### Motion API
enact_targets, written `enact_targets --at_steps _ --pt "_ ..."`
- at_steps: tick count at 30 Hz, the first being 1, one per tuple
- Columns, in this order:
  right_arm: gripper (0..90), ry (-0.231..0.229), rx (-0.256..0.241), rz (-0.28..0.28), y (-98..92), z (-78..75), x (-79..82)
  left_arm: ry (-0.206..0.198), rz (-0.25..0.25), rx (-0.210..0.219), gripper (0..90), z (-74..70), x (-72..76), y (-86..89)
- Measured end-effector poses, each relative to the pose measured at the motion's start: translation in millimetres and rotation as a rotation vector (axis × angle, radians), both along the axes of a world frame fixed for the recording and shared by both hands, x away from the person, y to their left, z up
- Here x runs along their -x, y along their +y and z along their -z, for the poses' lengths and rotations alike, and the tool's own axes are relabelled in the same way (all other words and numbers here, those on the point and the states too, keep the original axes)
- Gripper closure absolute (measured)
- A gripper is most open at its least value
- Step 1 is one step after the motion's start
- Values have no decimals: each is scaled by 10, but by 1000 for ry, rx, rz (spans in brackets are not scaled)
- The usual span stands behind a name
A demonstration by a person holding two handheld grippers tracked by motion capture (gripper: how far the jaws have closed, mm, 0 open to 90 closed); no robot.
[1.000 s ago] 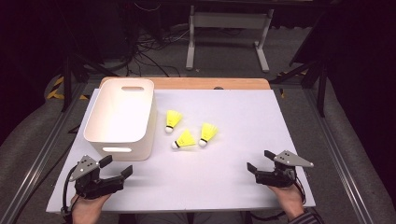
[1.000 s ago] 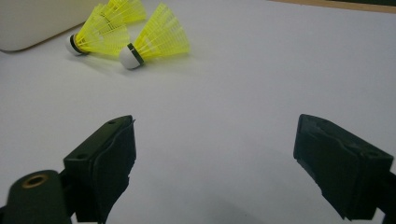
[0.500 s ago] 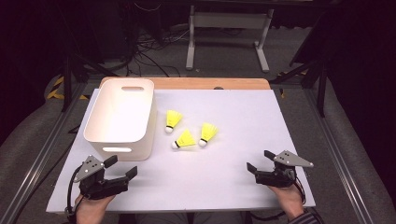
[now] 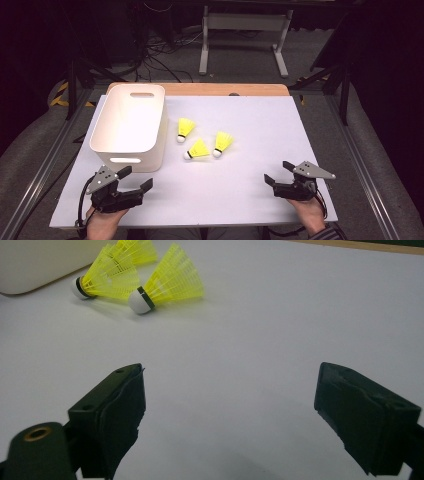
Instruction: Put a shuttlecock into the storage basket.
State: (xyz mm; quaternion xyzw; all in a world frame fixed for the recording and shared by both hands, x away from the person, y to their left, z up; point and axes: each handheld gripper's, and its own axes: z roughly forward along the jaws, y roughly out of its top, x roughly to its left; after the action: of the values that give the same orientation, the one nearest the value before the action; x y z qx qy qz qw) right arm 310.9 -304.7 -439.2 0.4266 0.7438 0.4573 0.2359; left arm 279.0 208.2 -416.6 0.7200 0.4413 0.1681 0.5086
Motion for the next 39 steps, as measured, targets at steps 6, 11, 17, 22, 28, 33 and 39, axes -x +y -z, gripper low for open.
enact_targets --at_steps 6,11,17,22,28,33,39 --pt "136 -7 -2 -3 -3 -4 6 -1 10 5 139 -15 -8 -47" --pt "136 -8 -2 -3 -4 -5 7 2 17 11 139 -23 -24 -78" --pt "136 -8 -2 -2 -4 -6 9 8 37 16 140 -35 -35 -143" --pt "136 -9 -1 -3 -5 -7 9 8 57 13 141 -51 -53 -210" --pt "136 -9 -2 -1 -4 -7 9 6 72 17 141 -60 -85 -282" --pt "136 -10 0 -2 -5 -6 9 9 89 22 142 -67 -113 -351" --pt "136 -10 -2 -2 -6 -8 10 13 111 19 143 -74 -146 -449"
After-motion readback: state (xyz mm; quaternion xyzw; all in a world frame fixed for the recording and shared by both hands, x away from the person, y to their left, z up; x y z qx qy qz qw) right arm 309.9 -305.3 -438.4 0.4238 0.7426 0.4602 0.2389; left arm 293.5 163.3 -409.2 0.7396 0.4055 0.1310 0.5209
